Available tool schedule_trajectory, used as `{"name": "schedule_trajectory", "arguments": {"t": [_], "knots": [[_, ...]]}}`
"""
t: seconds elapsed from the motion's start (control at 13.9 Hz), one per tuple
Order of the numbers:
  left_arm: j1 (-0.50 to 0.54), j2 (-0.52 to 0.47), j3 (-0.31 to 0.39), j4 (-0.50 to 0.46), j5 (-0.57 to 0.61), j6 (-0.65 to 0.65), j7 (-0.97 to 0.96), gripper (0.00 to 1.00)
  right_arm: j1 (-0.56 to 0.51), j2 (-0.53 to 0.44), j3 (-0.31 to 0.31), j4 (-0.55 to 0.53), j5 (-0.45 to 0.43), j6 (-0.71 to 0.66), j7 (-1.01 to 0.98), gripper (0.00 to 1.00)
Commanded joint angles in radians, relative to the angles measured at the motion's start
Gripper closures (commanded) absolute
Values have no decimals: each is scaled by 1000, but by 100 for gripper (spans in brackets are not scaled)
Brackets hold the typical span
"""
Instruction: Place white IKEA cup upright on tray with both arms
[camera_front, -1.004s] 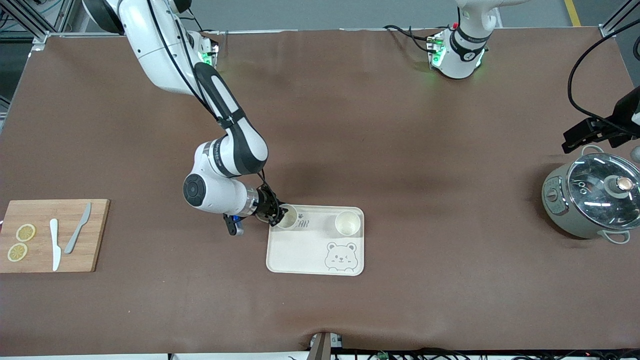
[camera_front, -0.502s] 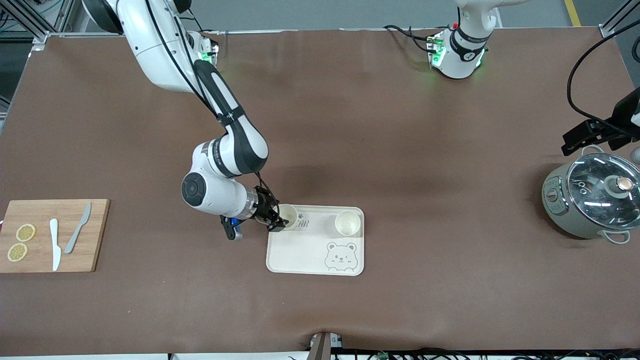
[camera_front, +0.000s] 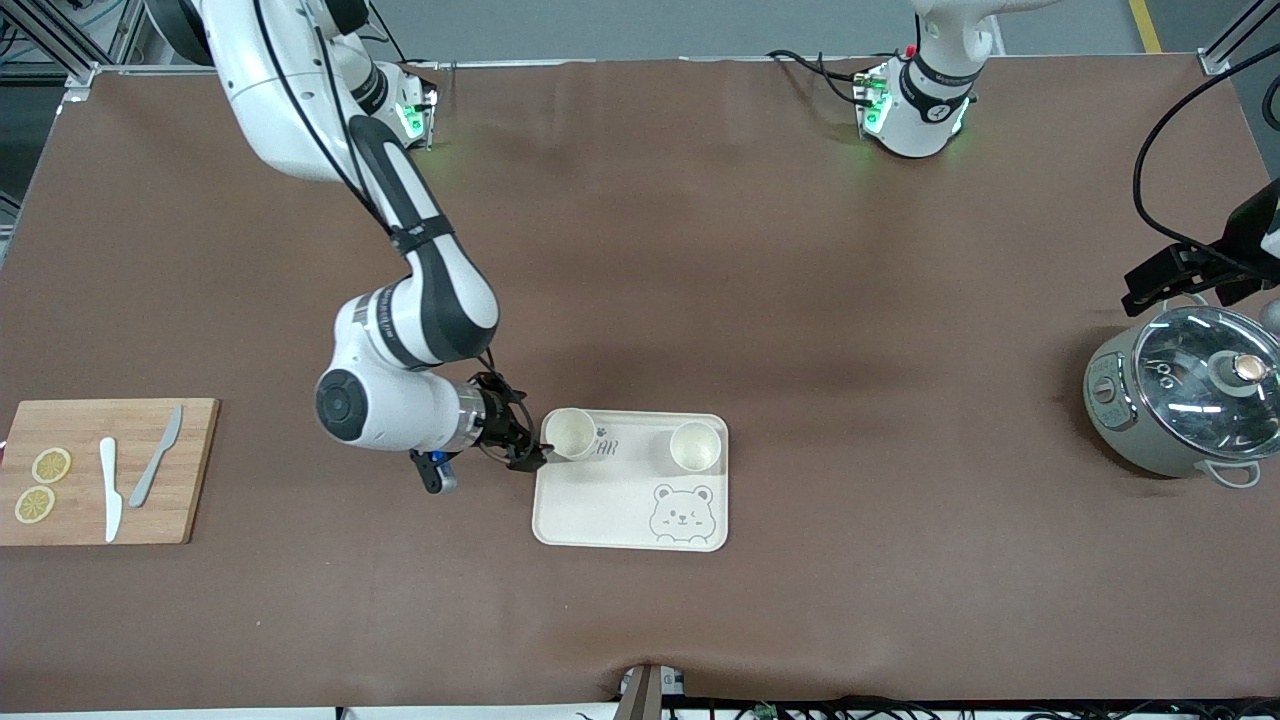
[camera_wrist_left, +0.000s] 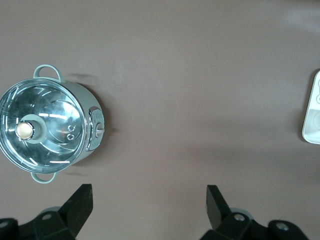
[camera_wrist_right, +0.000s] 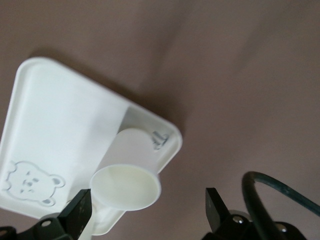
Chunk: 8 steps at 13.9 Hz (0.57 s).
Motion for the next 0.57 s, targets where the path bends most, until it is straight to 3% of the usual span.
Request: {"name": "schedule_trajectory", "arguments": {"t": [0.0, 0.22, 0.5], "knots": [[-2, 10, -3, 24, 13, -3, 16, 0, -33, -6, -21, 73, -82, -130, 5, 0], [-2, 12, -3, 23, 13, -3, 15, 0, -27, -27, -19, 106, -242, -135, -16, 0], [-9, 12, -6, 21, 13, -3, 15, 0, -90, -116, -22, 104, -259, -228, -125, 0]]}}
